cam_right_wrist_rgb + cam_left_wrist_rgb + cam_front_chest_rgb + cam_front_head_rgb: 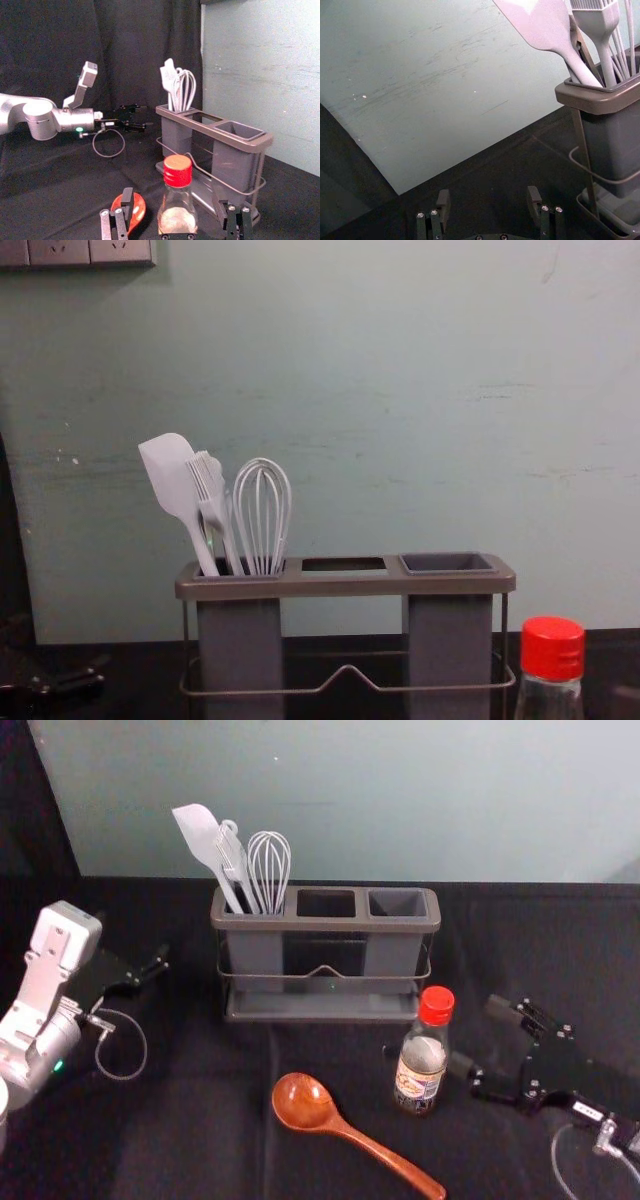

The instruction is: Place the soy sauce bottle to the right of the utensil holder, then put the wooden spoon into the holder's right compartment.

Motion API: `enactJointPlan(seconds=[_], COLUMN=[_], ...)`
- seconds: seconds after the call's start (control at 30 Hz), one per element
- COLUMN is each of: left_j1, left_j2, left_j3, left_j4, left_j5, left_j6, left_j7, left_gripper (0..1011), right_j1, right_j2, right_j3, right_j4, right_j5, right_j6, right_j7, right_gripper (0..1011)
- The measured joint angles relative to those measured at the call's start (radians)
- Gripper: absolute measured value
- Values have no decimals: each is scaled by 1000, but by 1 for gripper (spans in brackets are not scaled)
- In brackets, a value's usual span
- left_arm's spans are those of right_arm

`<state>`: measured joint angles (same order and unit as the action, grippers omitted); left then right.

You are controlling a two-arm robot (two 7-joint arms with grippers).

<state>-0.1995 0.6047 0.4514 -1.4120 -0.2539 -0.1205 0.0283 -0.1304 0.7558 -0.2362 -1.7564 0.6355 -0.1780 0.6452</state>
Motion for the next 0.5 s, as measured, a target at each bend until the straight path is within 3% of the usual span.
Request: enactJointPlan(seconds=[0.5], left_j1=[0], left_j2=[0], left_j3=[0], left_j4=[0], left_j5=[0], left_j6=[0], left_j7=[0], left_gripper=[1005], right_j1=[110], right_j2=[-68], right_j3=[-74], right_j4=[33], right_j5=[-76], right_j6=[71], right_j7=[-36], right_gripper=[1002])
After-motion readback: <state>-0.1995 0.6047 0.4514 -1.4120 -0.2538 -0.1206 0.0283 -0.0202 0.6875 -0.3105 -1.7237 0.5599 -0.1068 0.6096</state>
